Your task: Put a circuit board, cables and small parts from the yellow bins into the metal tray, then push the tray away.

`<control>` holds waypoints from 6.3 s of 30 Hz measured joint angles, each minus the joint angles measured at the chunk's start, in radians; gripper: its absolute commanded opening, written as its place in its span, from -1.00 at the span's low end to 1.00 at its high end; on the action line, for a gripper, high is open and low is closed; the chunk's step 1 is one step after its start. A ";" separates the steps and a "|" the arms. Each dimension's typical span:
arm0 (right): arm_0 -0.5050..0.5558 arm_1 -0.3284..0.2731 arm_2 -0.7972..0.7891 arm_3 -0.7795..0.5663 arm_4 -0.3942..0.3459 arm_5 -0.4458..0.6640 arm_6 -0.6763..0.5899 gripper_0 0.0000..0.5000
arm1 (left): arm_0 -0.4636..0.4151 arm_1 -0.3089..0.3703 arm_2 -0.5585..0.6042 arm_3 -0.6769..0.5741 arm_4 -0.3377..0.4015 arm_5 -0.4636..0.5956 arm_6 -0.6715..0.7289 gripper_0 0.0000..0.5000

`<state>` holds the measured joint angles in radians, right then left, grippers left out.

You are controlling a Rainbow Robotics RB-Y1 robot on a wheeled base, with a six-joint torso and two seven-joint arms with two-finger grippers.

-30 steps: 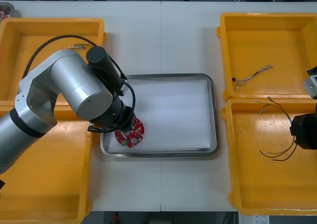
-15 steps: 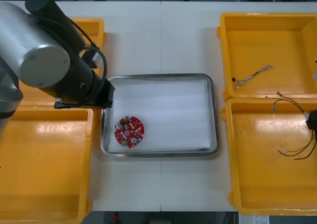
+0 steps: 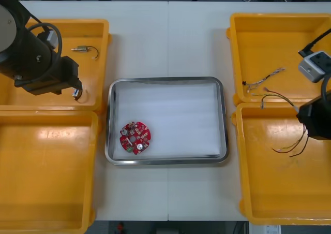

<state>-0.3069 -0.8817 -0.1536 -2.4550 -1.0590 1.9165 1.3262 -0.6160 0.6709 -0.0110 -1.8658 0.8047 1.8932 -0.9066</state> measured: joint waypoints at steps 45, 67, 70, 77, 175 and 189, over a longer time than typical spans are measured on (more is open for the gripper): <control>-0.431 0.236 0.929 0.208 0.442 -0.225 0.490 -1.00 | -0.038 0.026 -0.238 0.492 -0.047 -0.544 -0.307 1.00; -0.431 0.240 1.087 0.475 0.541 -0.464 0.545 -1.00 | -0.050 0.029 -0.213 0.511 -0.051 -0.533 -0.307 -1.00; -0.431 0.240 1.087 0.482 0.549 -0.470 0.546 -1.00 | -0.050 0.029 -0.161 0.498 -0.054 -0.474 -0.307 -1.00; -0.425 0.240 1.088 0.484 0.617 -0.472 0.547 1.00 | -0.050 0.029 -0.038 0.401 -0.065 -0.313 -0.307 -0.99; -0.673 0.415 0.040 1.218 0.807 -0.201 -0.338 1.00 | -0.181 -0.126 -0.199 0.083 -0.168 -0.097 0.143 1.00; -0.674 0.429 0.040 1.403 0.821 -0.330 -0.498 1.00 | -0.277 -0.123 0.016 0.360 -0.188 -0.059 0.142 1.00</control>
<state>-0.9809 -0.4531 -0.1137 -1.0524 -0.2383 1.5860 0.8284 -0.8932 0.5481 0.0051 -1.5057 0.6170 1.8344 -0.7645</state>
